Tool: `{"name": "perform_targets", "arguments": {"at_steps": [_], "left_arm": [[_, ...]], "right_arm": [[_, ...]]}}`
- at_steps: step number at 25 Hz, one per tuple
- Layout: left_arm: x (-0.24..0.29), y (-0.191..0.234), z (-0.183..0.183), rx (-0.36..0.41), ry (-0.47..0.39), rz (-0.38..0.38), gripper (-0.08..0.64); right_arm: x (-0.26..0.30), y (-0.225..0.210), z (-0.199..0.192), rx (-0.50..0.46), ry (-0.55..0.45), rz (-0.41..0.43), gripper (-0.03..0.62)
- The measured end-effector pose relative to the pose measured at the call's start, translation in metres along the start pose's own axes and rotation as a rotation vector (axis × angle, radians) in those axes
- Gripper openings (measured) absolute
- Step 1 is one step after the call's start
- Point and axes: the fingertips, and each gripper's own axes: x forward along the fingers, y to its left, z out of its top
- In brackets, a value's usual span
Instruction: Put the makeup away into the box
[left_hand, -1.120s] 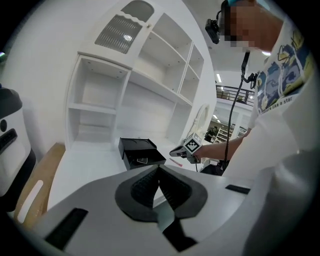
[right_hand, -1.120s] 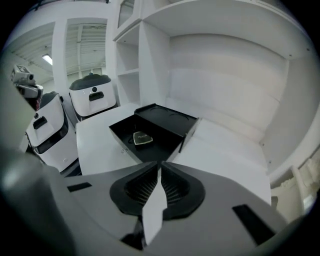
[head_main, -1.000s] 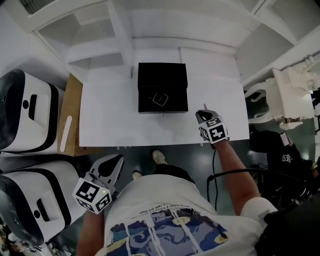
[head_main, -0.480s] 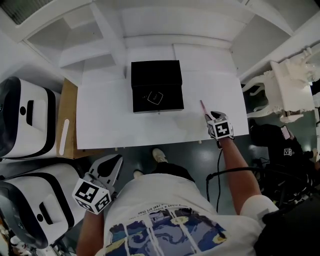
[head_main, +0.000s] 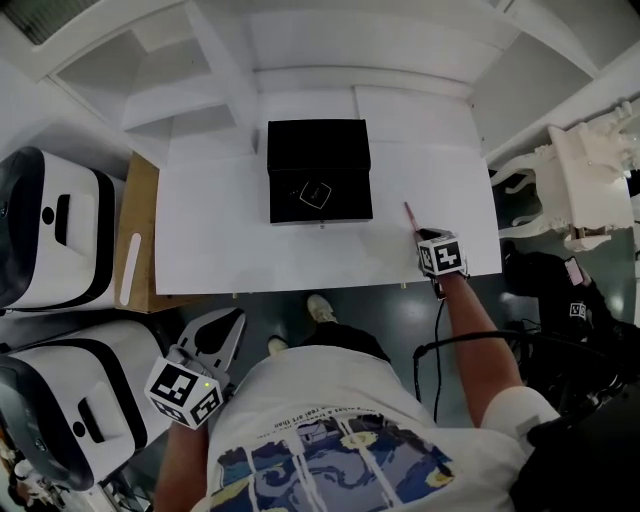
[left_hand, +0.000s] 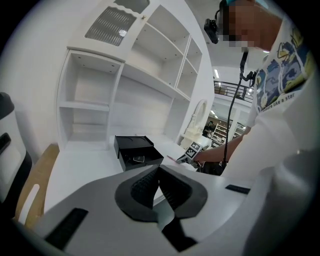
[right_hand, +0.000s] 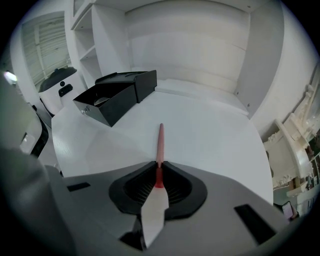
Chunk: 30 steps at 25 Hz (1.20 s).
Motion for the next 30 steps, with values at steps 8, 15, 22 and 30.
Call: {"name": "perform_targets", "arguments": {"at_steps": [8, 15, 22, 30], "left_arm": [[-0.004, 0.002, -0.001, -0.001, -0.004, -0.002, 0.014], [-0.008, 0.004, -0.002, 0.007, -0.021, -0.018, 0.014], [-0.017, 0.007, -0.004, -0.002, -0.048, -0.016, 0.014], [-0.042, 0.020, -0.017, -0.037, -0.079, 0.032, 0.014]], "right_arm": [[-0.005, -0.001, 0.004, 0.034, 0.002, -0.005, 0.058], [-0.031, 0.015, 0.033, 0.002, -0.043, 0.014, 0.058], [-0.054, 0.056, 0.076, -0.086, -0.079, 0.073, 0.058], [-0.049, 0.107, 0.109, -0.206, -0.031, 0.130, 0.058]]}}
